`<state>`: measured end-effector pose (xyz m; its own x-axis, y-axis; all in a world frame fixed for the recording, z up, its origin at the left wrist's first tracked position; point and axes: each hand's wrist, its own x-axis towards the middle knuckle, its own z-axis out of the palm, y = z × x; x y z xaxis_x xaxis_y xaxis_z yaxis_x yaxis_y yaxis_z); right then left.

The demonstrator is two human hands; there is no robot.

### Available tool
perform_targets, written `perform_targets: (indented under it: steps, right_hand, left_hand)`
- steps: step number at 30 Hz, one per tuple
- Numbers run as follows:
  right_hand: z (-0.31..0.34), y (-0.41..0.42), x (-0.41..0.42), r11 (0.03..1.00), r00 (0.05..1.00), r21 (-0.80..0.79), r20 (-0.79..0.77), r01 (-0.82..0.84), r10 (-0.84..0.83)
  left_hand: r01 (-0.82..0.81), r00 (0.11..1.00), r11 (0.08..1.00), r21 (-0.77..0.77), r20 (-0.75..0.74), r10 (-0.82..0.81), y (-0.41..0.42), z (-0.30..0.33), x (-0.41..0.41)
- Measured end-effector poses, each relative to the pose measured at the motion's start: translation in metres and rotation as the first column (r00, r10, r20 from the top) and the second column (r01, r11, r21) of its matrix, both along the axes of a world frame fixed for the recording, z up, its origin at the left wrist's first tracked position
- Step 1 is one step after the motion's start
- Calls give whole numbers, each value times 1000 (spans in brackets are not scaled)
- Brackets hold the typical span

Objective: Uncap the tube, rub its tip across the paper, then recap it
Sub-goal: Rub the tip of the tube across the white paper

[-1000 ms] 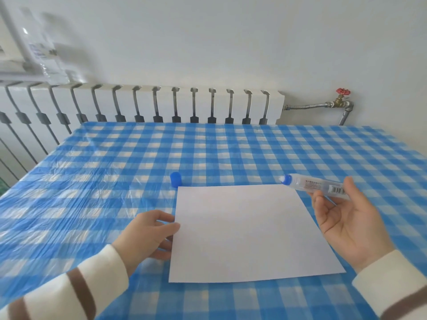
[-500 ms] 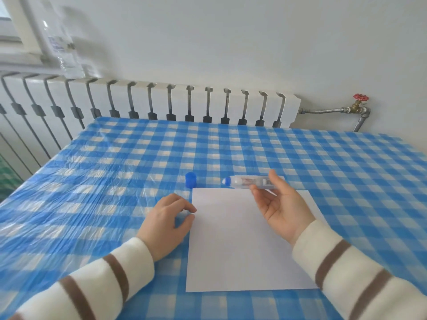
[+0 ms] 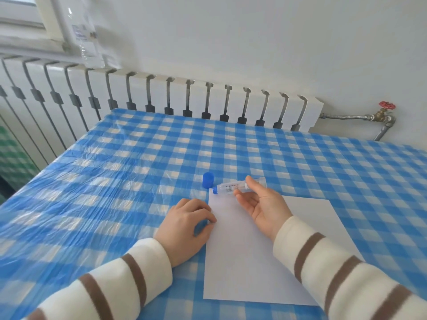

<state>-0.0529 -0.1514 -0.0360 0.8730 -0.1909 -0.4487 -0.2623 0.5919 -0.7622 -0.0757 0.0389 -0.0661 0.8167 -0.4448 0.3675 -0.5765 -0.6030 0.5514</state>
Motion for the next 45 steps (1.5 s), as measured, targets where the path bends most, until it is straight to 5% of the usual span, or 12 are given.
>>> perform_targets:
  steps: [15,26,45]
  right_hand:
    - [-2,-5,-2,998,999,-68,-37,16,-19]
    - [7,-36,-10,991,991,32,1,131,-131]
    - [-1,-89,-31,965,967,-93,-58,244,-250]
  left_hand:
    - [1,1000,999,50,6,-2,2,-5,2]
    - [-5,1000,998,60,10,4,1,-5,2]
    - [-16,1000,996,82,20,14,-1,-2,0]
